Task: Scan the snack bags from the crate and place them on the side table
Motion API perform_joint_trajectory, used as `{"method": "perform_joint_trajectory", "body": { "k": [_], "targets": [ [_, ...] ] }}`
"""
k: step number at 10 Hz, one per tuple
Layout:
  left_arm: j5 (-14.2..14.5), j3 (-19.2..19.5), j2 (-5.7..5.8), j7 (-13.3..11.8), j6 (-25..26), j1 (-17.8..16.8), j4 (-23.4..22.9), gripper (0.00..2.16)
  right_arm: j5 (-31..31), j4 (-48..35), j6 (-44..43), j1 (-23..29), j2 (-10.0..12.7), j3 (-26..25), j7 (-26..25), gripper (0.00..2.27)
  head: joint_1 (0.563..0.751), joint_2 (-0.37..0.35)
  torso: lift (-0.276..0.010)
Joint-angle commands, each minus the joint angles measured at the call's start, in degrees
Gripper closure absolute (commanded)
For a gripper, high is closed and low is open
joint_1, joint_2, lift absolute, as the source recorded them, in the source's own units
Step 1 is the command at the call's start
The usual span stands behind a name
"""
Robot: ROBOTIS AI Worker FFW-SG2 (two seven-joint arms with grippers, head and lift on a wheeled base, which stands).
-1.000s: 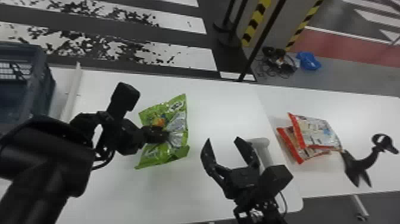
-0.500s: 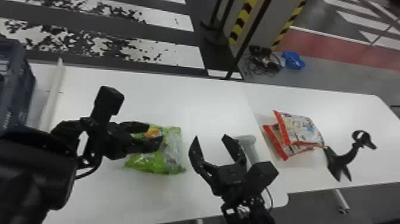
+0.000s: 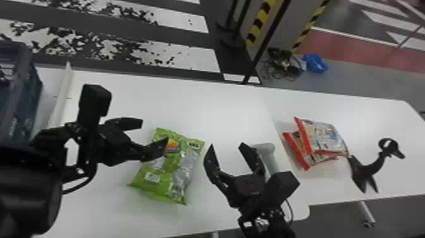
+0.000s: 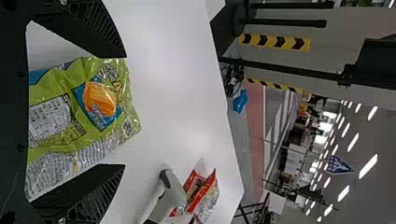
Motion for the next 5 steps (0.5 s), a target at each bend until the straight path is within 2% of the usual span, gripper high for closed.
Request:
{"method": "perform_joint_trajectory", "body": {
  "k": [1,3,5],
  "targets": [
    [2.5,5.3,-0.23,0.6,-1.1,3.2,-4.9,0.03,0.0,-0.1,-0.2,0.0,0.0,0.0,0.0,0.08,0.695,-0.312,-0.094],
    [6.1,12.9,-0.23,1.7,-5.5,7.9,-10.7,0.03,0.0,-0.1,-0.5,0.0,-0.1,0.2,0.1,0.15,0.695,-0.256,-0.094],
    [10.7,20.2,-0.23,3.7,-11.5,13.0,-15.1,0.04,0.0,-0.1,-0.5,0.0,-0.3,0.7,0.7,0.49,0.695,-0.165,-0.094]
  ]
}}
